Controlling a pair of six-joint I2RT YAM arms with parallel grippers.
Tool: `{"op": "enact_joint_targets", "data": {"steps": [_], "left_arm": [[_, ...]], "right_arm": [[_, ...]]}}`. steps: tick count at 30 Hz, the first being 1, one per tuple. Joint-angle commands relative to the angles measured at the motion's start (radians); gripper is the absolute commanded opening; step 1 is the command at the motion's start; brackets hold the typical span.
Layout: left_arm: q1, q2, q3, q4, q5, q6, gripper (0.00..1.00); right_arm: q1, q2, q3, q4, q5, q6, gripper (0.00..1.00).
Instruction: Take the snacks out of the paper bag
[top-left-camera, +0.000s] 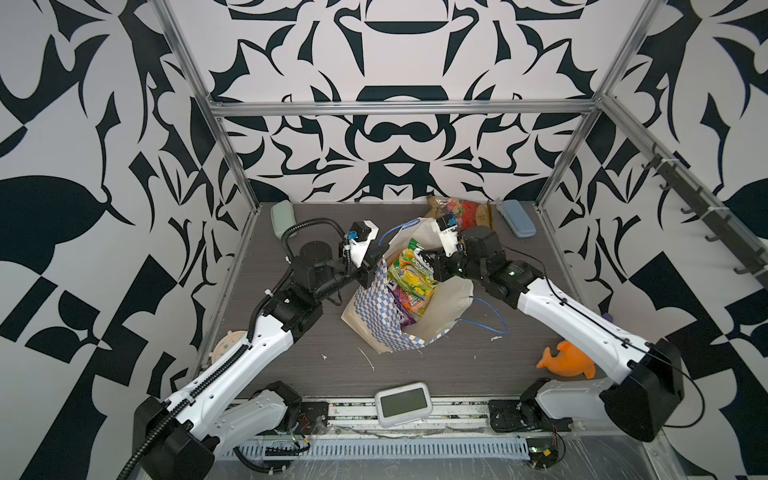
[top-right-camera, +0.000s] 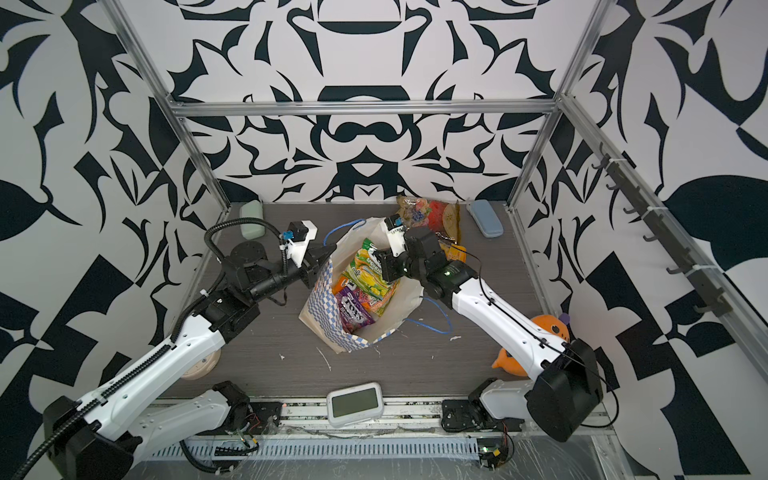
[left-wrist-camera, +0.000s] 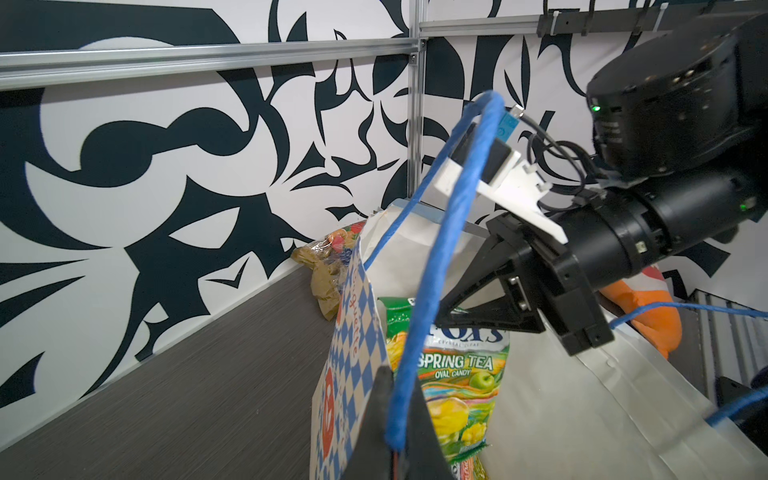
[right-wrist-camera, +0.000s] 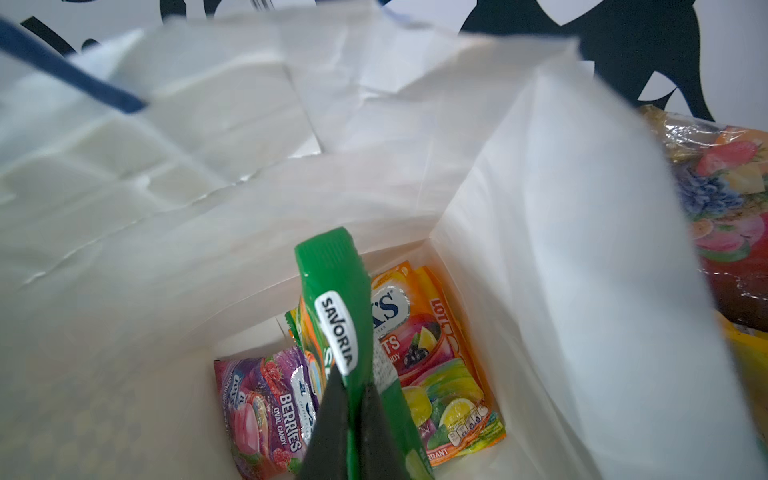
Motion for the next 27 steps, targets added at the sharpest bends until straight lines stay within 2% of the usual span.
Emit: {"op": "enact_joint_targets", "data": {"steps": [1, 9, 17, 21, 27], "left_arm": [[-0.004, -0.037, -0.011, 0.09, -0.039, -0.004, 0.0], [-0.003, -0.045, -0.044, 0.105, -0.14, -0.001, 0.0], [-0.003, -0.077, -0.074, 0.111, -0.195, 0.01, 0.0], [-0.003, -0.087, -0.083, 0.112, -0.198, 0.01, 0.0], [-0.003, -0.099, -0.088, 0.116, -0.197, 0.005, 0.0]], "right_arm": [[0.005, -0.053, 0.073, 0.035, -0.011, 0.017, 0.0], [0.004, -0.102, 0.173, -0.018, 0.0, 0.026, 0.0], [0.004, -0.184, 0.257, -0.053, 0.083, 0.011, 0.0], [0.004, -0.215, 0.276, -0.046, 0.148, 0.001, 0.0], [-0.005, -0.27, 0.288, -0.075, 0.356, -0.027, 0.0]]}}
